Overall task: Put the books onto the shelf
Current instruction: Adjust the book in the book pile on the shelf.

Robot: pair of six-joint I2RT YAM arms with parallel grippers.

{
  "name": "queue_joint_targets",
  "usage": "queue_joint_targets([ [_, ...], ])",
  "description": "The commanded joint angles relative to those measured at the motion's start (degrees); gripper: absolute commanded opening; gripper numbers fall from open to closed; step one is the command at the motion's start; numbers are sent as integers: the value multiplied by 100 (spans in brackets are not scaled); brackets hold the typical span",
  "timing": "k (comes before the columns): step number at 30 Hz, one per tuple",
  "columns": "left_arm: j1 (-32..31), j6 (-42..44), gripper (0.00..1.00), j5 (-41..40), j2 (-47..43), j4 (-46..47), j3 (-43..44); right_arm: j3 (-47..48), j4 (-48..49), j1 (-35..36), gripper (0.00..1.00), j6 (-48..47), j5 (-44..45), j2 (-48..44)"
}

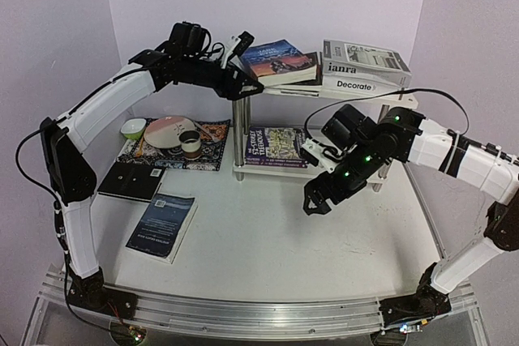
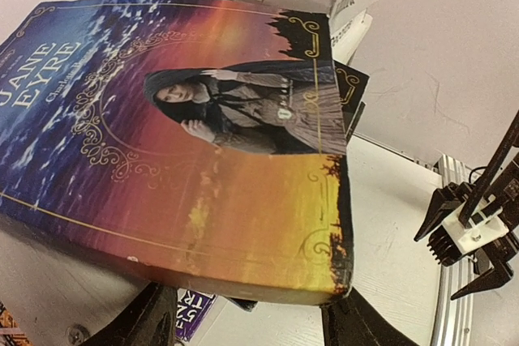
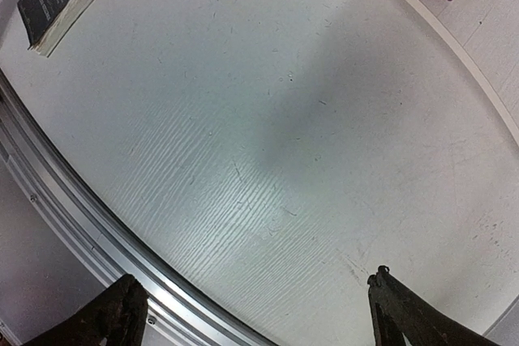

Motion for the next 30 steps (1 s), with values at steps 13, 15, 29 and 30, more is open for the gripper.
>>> queue_joint_targets([
  [13, 97, 175, 92, -43, -82, 878, 180, 890, -265, -16, 93, -610, 155, -240],
  [15, 92, 138, 92, -19, -78, 894, 175, 1153, -148, -14, 93, -846, 181, -292],
  [29, 395, -508, 93, 253, -448, 1185, -365, 4088, -51, -303, 91, -1382, 415, 672],
  [30, 395, -517, 93, 218, -554, 1224, -491, 4287, -59, -335, 91, -1335, 407, 787],
])
